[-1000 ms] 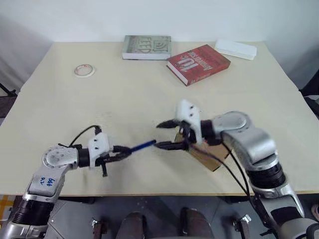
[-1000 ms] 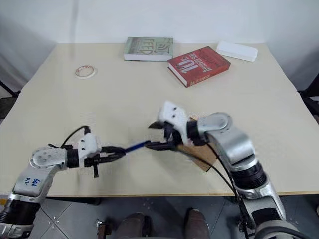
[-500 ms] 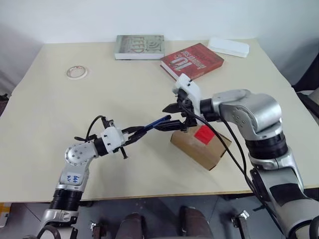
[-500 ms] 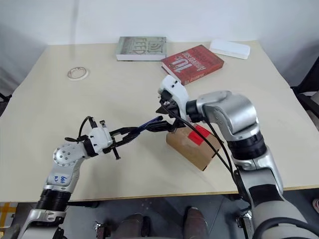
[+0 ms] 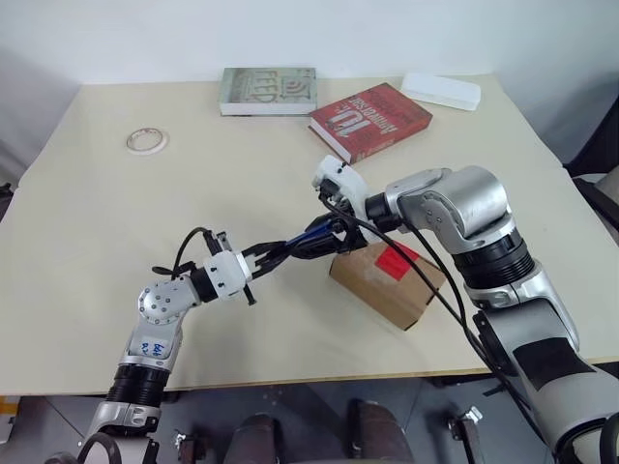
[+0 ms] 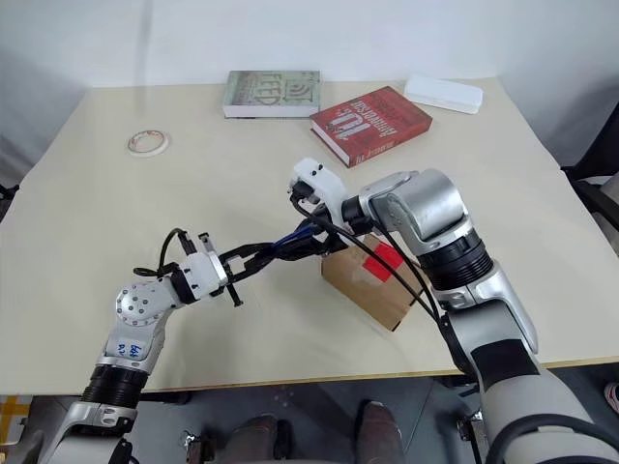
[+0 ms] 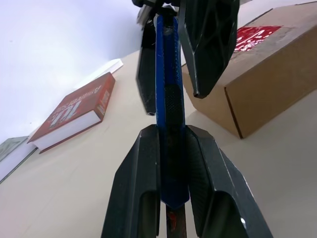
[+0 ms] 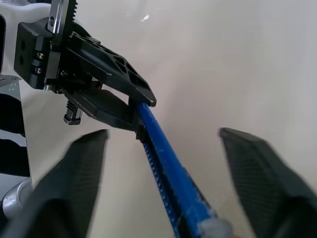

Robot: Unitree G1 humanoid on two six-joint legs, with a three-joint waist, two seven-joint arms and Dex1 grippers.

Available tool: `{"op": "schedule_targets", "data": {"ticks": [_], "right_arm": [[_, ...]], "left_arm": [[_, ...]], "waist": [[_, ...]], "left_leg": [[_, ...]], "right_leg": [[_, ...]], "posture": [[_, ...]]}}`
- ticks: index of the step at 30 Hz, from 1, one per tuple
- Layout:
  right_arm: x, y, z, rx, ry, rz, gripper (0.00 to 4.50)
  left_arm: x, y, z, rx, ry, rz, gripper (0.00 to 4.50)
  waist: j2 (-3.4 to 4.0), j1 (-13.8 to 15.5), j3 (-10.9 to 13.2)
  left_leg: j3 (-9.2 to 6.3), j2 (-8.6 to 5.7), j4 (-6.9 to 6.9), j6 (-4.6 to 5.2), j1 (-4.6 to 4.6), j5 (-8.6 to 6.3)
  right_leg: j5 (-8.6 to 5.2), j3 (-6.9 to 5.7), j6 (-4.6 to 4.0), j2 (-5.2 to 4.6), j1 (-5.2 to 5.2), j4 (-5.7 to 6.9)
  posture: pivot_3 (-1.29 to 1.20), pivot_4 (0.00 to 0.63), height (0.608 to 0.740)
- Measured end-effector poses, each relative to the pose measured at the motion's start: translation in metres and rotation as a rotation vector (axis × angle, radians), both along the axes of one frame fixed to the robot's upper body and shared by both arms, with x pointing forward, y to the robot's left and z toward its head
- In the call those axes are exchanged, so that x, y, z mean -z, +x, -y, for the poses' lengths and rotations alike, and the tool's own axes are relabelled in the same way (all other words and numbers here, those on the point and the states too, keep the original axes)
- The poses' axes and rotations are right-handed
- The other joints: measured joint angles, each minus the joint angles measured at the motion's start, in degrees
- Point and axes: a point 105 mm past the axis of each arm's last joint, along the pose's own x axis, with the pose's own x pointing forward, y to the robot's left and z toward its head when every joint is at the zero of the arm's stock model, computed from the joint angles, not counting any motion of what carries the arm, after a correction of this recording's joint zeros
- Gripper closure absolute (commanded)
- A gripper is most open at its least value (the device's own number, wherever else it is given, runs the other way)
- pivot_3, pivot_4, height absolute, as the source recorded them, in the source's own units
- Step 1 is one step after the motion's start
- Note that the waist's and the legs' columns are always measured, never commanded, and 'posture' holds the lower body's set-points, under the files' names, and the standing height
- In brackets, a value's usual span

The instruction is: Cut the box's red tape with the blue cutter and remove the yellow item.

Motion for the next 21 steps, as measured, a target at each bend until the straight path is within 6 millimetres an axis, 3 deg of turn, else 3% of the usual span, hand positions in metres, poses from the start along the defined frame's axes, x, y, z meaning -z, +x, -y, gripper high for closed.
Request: {"op": "schedule_targets", "data": {"ticks": [4,8,15,16,21], "right_arm": [[-0.003,0.0,-0.001,-0.003,0.016,-0.008,3.28],[-0.008,-0.004,-0.004,-0.034,0.039,-0.016,4.38],[-0.011,-0.004,-0.001,-0.037,0.036,0.004,4.38],[-0.01,-0.004,0.0,-0.032,0.033,0.014,4.38],[-0.02,0.001,0.012,0.019,0.039,0.085,4.38]], "left_arm": [[0.0,0.0,-0.001,-0.005,-0.001,0.002,4.09],[0.0,0.001,-0.001,-0.012,-0.002,0.002,4.09],[-0.002,0.004,0.003,-0.014,0.0,-0.001,4.09],[-0.002,0.005,0.004,-0.02,0.003,-0.012,3.34],[0.013,0.021,-0.017,-0.173,0.004,-0.195,1.99]], "waist": [[0.0,0.0,0.0],[0.0,0.01,0.0],[0.0,0.01,0.0],[0.0,0.04,0.0],[-0.02,0.01,0.01]], "left_leg": [[0.0,0.0,0.0,0.0,0.0,0.0],[-0.01,0.0,0.0,0.0,0.0,0.0],[-0.01,0.0,0.0,0.0,-0.01,0.0],[-0.01,0.0,0.0,0.0,-0.01,0.0],[-0.01,0.0,-0.01,0.0,-0.03,0.0]], "right_leg": [[0.0,0.0,0.0,0.0,0.0,0.0],[0.0,-0.01,0.0,0.0,0.0,-0.01],[0.01,-0.01,0.01,0.0,0.0,-0.01],[0.01,-0.01,0.01,0.0,0.0,-0.01],[0.01,-0.01,0.01,0.0,-0.01,-0.02]], "posture": [[0.0,0.15,0.74],[0.0,0.15,0.74],[0.0,0.15,0.74],[0.0,0.15,0.74],[0.0,0.15,0.74]]}}
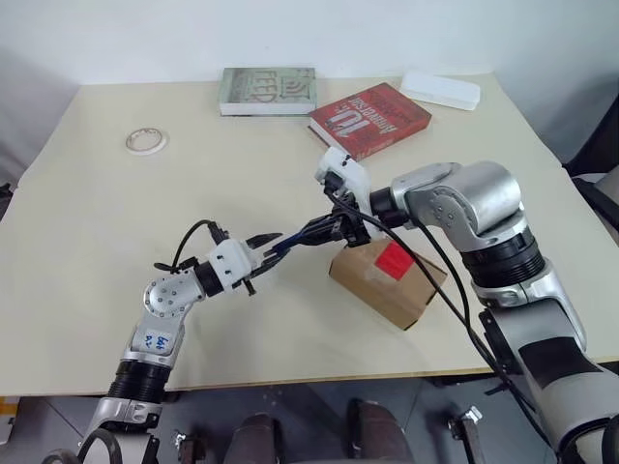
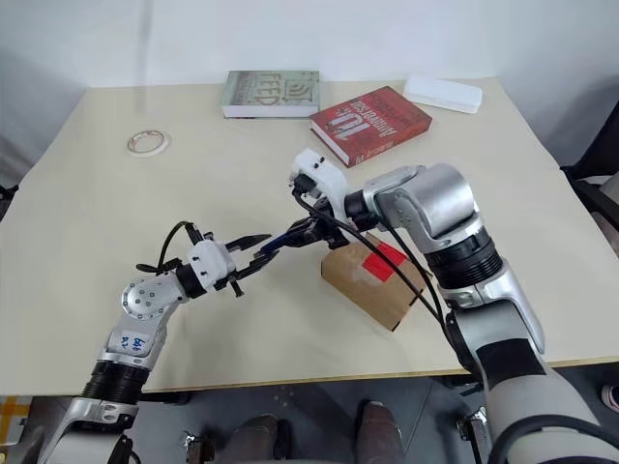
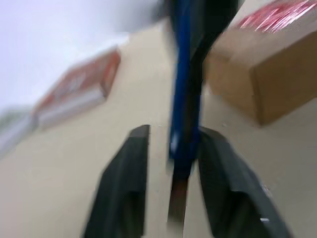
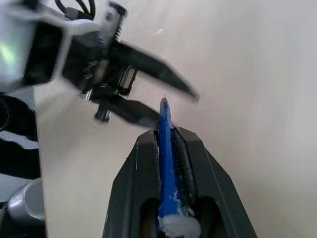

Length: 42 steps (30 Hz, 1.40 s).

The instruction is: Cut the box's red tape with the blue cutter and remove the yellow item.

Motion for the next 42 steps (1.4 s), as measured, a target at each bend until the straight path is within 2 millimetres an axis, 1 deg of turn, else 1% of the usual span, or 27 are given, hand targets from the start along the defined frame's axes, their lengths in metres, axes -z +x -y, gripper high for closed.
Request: {"op": "schedule_targets", "data": {"ticks": [3,6,7,9,10,12,13,16,18,19,20,22,23,25,26,27,29,30,32,33,36,39,40,42], "right_arm": [[-0.01,0.01,0.017,0.086,0.005,0.058,4.38],[-0.022,0.016,0.039,0.166,0.023,0.106,4.38],[-0.023,0.017,0.041,0.176,0.028,0.109,4.38],[-0.027,0.013,0.048,0.192,0.049,0.129,4.38],[-0.03,0.01,0.055,0.208,0.061,0.139,4.38],[-0.039,0.006,0.074,0.26,0.076,0.171,4.38],[-0.045,0.002,0.081,0.278,0.09,0.194,4.38],[-0.053,-0.009,0.087,0.278,0.121,0.237,4.38],[-0.054,-0.016,0.09,0.275,0.131,0.243,4.38],[-0.053,-0.019,0.095,0.286,0.129,0.241,4.38],[-0.054,-0.022,0.099,0.295,0.128,0.244,4.38],[-0.055,-0.027,0.111,0.334,0.117,0.258,4.38],[-0.055,-0.028,0.117,0.36,0.111,0.263,4.38],[-0.056,-0.034,0.127,0.399,0.094,0.28,4.38],[-0.057,-0.035,0.129,0.407,0.093,0.284,4.38],[-0.056,-0.038,0.136,0.433,0.071,0.293,4.38],[-0.053,-0.04,0.144,0.472,0.04,0.295,4.38],[-0.051,-0.042,0.149,0.489,0.019,0.296,4.38],[-0.048,-0.047,0.151,0.493,-0.012,0.295,4.38],[-0.047,-0.05,0.151,0.49,-0.025,0.297,4.38],[-0.05,-0.058,0.151,0.482,-0.035,0.312,4.38],[-0.053,-0.066,0.149,0.469,-0.039,0.324,4.38],[-0.051,-0.068,0.148,0.463,-0.044,0.322,4.38],[-0.043,-0.072,0.146,0.455,-0.065,0.301,4.38]], "left_arm": [[-0.004,0.001,-0.019,-0.054,0.003,-0.038,1.07],[-0.007,-0.008,-0.046,-0.095,-0.02,-0.11,0.07],[-0.007,-0.009,-0.05,-0.101,-0.023,-0.124,0.01],[0.0,-0.023,-0.06,-0.095,-0.041,-0.229,0.0],[0.005,-0.033,-0.063,-0.087,-0.052,-0.285,0.0],[0.013,-0.049,-0.058,-0.061,-0.091,-0.38,0.0],[0.012,-0.055,-0.049,-0.037,-0.122,-0.416,0.0],[0.003,-0.063,-0.019,0.029,-0.168,-0.446,0.0],[-0.006,-0.061,-0.005,0.043,-0.221,-0.423,0.0],[-0.013,-0.057,0.004,0.047,-0.279,-0.41,0.39],[-0.019,-0.054,0.016,0.068,-0.321,-0.409,0.6],[-0.032,-0.051,0.043,0.14,-0.391,-0.41,1.11],[-0.041,-0.051,0.06,0.193,-0.418,-0.409,1.48],[-0.054,-0.051,0.089,0.287,-0.391,-0.402,2.12],[-0.058,-0.051,0.095,0.31,-0.373,-0.394,2.39],[-0.06,-0.05,0.102,0.345,-0.351,-0.389,2.76],[-0.057,-0.046,0.109,0.37,-0.296,-0.399,3.35],[-0.051,-0.044,0.114,0.377,-0.255,-0.416,3.67],[-0.042,-0.04,0.121,0.378,-0.215,-0.451,4.28],[-0.039,-0.038,0.125,0.375,-0.195,-0.468,4.48],[-0.031,-0.034,0.135,0.368,-0.144,-0.529,4.48],[-0.028,-0.032,0.142,0.365,-0.125,-0.565,4.48],[-0.027,-0.032,0.146,0.369,-0.118,-0.571,4.48],[-0.025,-0.028,0.153,0.369,-0.104,-0.582,4.48]], "waist": [[0.0,0.01,0.0],[0.01,-0.06,0.01],[0.01,-0.04,0.01],[0.0,-0.09,0.03],[0.01,-0.05,0.05],[0.01,0.23,0.08],[-0.01,0.56,0.1],[-0.02,1.48,0.1],[-0.01,1.66,0.1],[-0.02,2.0,0.11],[-0.06,2.12,0.13],[-0.07,2.74,0.13],[-0.1,3.05,0.15],[-0.13,3.09,0.15],[-0.13,3.0,0.14],[-0.12,2.91,0.14],[-0.12,2.63,0.14],[-0.11,2.71,0.15],[-0.12,2.83,0.15],[-0.13,2.93,0.15],[-0.13,3.05,0.16],[-0.14,3.11,0.16],[-0.14,3.11,0.16],[-0.15,3.24,0.17]], "left_leg": [[0.0,0.01,-0.02,-0.02,-0.01,-0.01],[0.0,0.03,-0.08,-0.04,0.0,-0.02],[0.0,0.02,-0.09,-0.04,0.0,-0.02],[0.01,0.04,-0.1,-0.04,-0.02,-0.05],[0.02,0.05,-0.1,-0.04,-0.03,-0.09],[0.01,0.03,-0.09,0.0,-0.05,-0.16],[-0.02,0.04,-0.07,0.0,-0.1,-0.16],[-0.01,0.03,-0.02,0.02,-0.11,-0.17],[0.02,0.02,-0.02,0.04,-0.09,-0.15],[0.01,0.01,0.02,0.04,-0.1,-0.15],[0.01,0.0,0.04,0.05,-0.1,-0.15],[0.02,-0.03,0.05,0.07,-0.11,-0.15],[0.02,-0.04,0.08,0.09,-0.14,-0.15],[0.04,-0.04,0.08,0.09,-0.13,-0.15],[0.05,-0.04,0.06,0.08,-0.11,-0.15],[0.11,-0.04,0.04,0.08,-0.09,-0.15],[0.15,-0.04,0.01,0.09,-0.05,-0.15],[0.16,-0.04,0.01,0.09,-0.05,-0.14],[0.16,-0.04,0.03,0.11,-0.07,-0.13],[0.16,-0.04,0.04,0.12,-0.09,-0.13],[0.15,-0.05,0.06,0.13,-0.12,-0.13],[0.14,-0.05,0.06,0.13,-0.12,-0.13],[0.14,-0.05,0.06,0.13,-0.12,-0.13],[0.13,-0.06,0.08,0.13,-0.13,-0.13]], "right_leg": [[0.0,0.0,0.0,0.0,-0.02,-0.01],[0.0,0.0,0.0,0.0,-0.03,-0.03],[0.0,0.0,0.0,0.0,-0.03,-0.03],[0.0,-0.02,0.0,0.0,-0.05,-0.06],[0.0,-0.02,0.0,0.0,-0.05,-0.11],[0.0,-0.02,0.0,-0.01,-0.03,-0.16],[0.0,-0.04,0.01,-0.01,-0.03,-0.26],[0.03,-0.03,0.05,-0.01,0.03,-0.33],[0.04,-0.03,0.04,-0.01,0.07,-0.36],[0.04,-0.03,0.04,-0.01,0.1,-0.39],[0.04,-0.03,0.04,-0.01,0.11,-0.4],[0.09,-0.01,0.08,-0.01,0.15,-0.45],[0.11,-0.01,0.09,-0.01,0.15,-0.48],[0.13,-0.01,0.09,-0.01,0.14,-0.5],[0.13,-0.02,0.09,0.0,0.14,-0.5],[0.12,-0.01,0.09,0.0,0.13,-0.5],[0.12,0.0,0.09,0.01,0.14,-0.53],[0.12,0.01,0.09,0.01,0.14,-0.54],[0.12,0.02,0.09,0.01,0.14,-0.57],[0.12,0.02,0.09,0.01,0.15,-0.59],[0.12,0.03,0.09,0.0,0.14,-0.61],[0.12,0.02,0.09,0.0,0.14,-0.61],[0.12,0.02,0.09,0.01,0.15,-0.61],[0.12,0.01,0.09,0.01,0.16,-0.61]], "posture": [[0.0,0.15,0.74],[0.0,0.15,0.74],[0.0,0.15,0.74],[0.0,0.15,0.74],[0.0,0.15,0.74],[0.0,0.15,0.74],[0.0,0.15,0.74],[0.0,0.15,0.74],[0.0,0.15,0.74],[0.0,0.15,0.74],[0.0,0.15,0.74],[0.0,0.15,0.74],[0.0,0.15,0.74],[0.0,0.15,0.74],[0.0,0.15,0.74],[0.0,0.15,0.74],[0.0,0.15,0.74],[0.0,0.15,0.74],[0.0,0.15,0.74],[0.0,0.15,0.74],[0.0,0.15,0.74],[0.0,0.15,0.74],[0.0,0.15,0.74],[0.0,0.15,0.74]]}}
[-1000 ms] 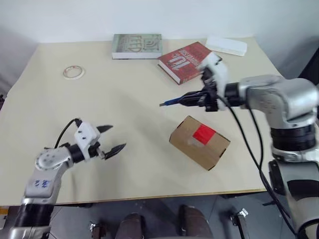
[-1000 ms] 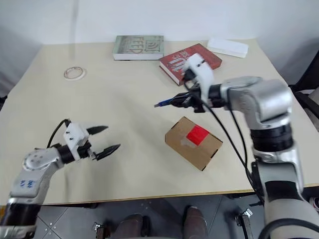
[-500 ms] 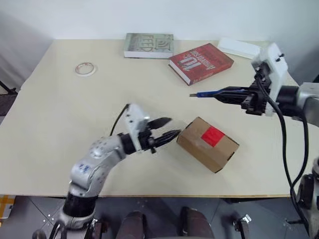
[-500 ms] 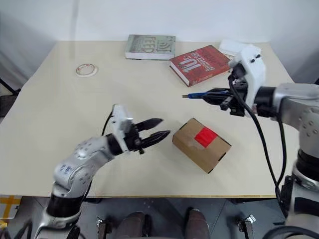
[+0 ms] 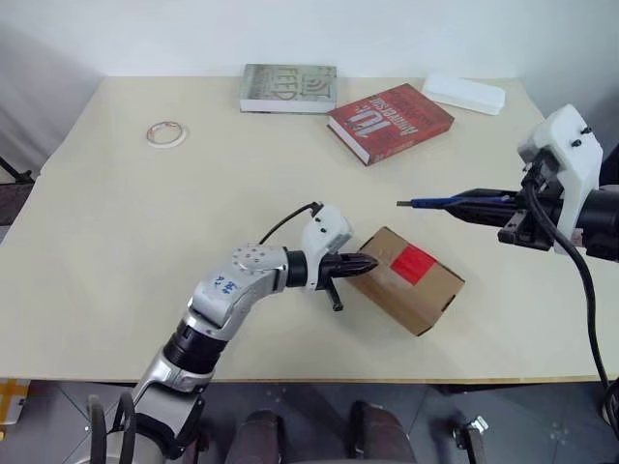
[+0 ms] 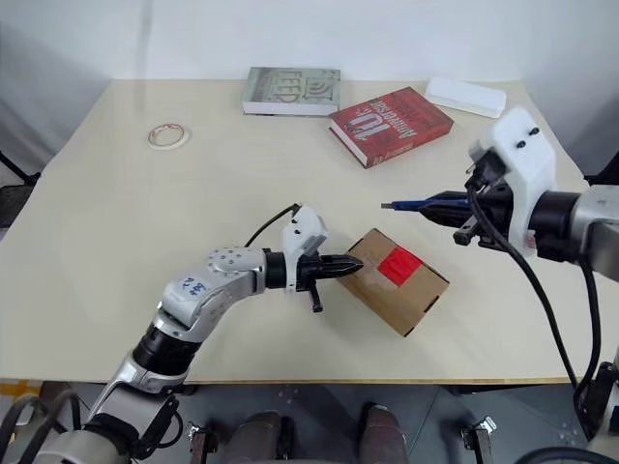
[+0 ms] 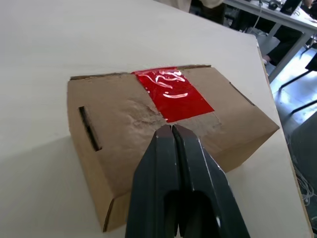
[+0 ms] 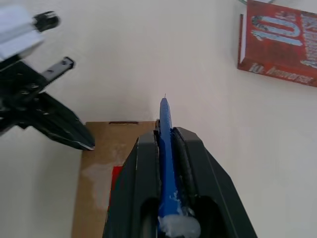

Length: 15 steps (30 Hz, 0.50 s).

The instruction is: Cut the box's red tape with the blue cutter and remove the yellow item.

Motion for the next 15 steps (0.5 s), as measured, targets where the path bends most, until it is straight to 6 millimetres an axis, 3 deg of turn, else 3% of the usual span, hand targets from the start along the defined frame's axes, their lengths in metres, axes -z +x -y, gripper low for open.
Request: {"op": "schedule_targets", "data": {"ticks": [8,15], "right_arm": [[0.035,0.0,-0.001,0.03,-0.044,-0.1,4.38],[0.038,0.009,-0.002,0.032,-0.071,-0.051,4.38]], "left_arm": [[0.001,0.01,0.012,-0.004,0.109,-0.028,4.48],[0.0,0.011,0.012,-0.005,0.163,-0.066,4.48]], "waist": [[0.0,-0.11,0.0],[0.0,-0.13,0.0]], "left_leg": [[0.01,-0.01,0.01,0.01,0.0,0.01],[0.01,-0.01,0.06,0.04,0.03,0.02]], "right_leg": [[0.0,0.01,0.0,0.0,0.0,0.01],[0.0,0.03,0.0,0.0,0.04,0.04]], "posture": [[0.0,0.15,0.74],[0.0,0.15,0.74]]}}
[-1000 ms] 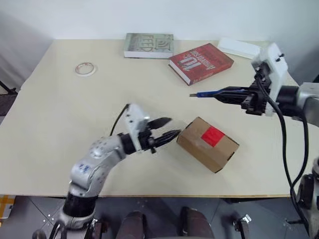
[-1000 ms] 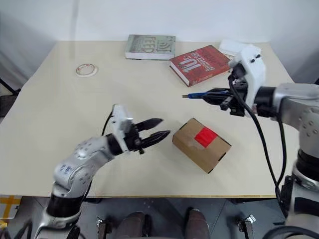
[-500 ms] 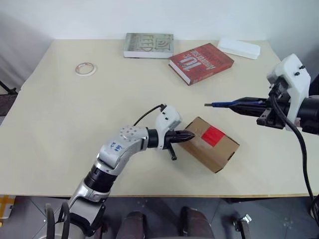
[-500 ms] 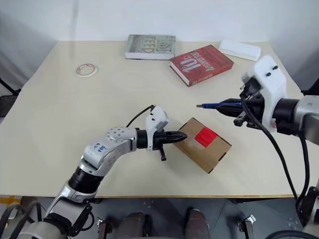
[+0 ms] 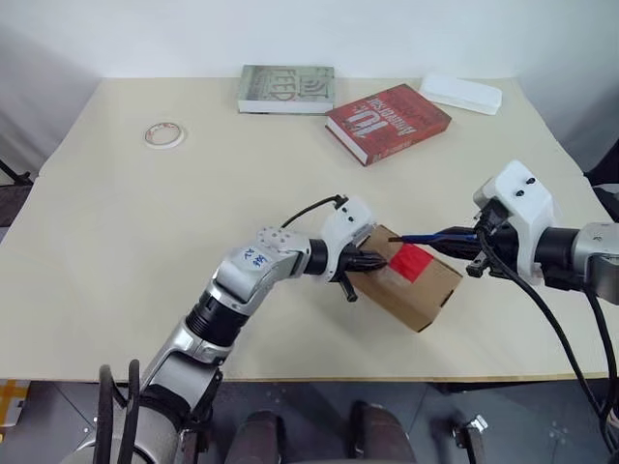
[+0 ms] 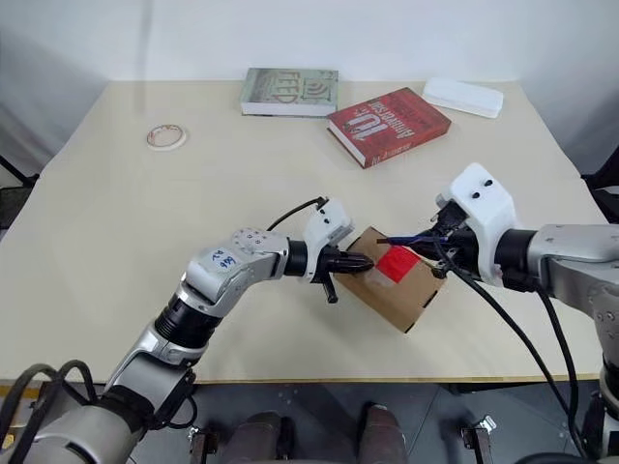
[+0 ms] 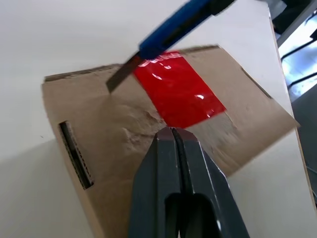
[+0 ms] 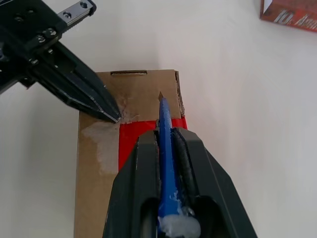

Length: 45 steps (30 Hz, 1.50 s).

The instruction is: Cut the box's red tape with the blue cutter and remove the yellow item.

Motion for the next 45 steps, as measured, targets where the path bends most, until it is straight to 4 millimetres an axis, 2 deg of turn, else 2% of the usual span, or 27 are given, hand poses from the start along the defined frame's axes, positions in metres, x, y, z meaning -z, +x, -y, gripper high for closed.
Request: {"op": "schedule_targets", "data": {"ticks": [11,20,31,45], "right_arm": [[-0.013,0.015,0.008,0.037,0.049,0.071,4.38],[0.003,0.019,0.012,0.029,0.088,0.03,4.38],[0.0,0.015,0.005,-0.025,0.123,0.023,4.38],[0.009,0.015,0.015,0.012,0.091,0.023,4.38]], "left_arm": [[-0.001,0.001,0.002,0.016,0.006,-0.017,4.48],[0.0,0.004,0.003,0.017,0.006,-0.025,4.48],[0.0,0.008,0.001,0.012,0.006,-0.022,4.48],[-0.001,0.011,0.0,0.007,0.009,-0.022,4.48]], "waist": [[0.0,0.04,0.0],[0.0,0.03,0.0],[0.0,0.01,0.0],[0.0,0.01,0.0]], "left_leg": [[0.0,0.0,0.04,0.0,-0.01,0.0],[0.0,0.0,0.12,0.0,-0.01,0.0],[0.0,0.01,0.35,0.02,-0.02,0.0],[0.0,0.01,0.46,0.05,-0.03,-0.01]], "right_leg": [[0.0,0.0,0.0,0.0,0.01,0.0],[0.01,0.0,-0.01,0.0,0.04,0.02],[0.04,0.04,-0.07,0.0,0.07,0.11],[0.06,0.07,-0.09,0.0,0.09,0.14]], "posture": [[0.0,0.15,0.74],[0.0,0.15,0.74],[0.0,0.15,0.74],[0.0,0.15,0.74]]}}
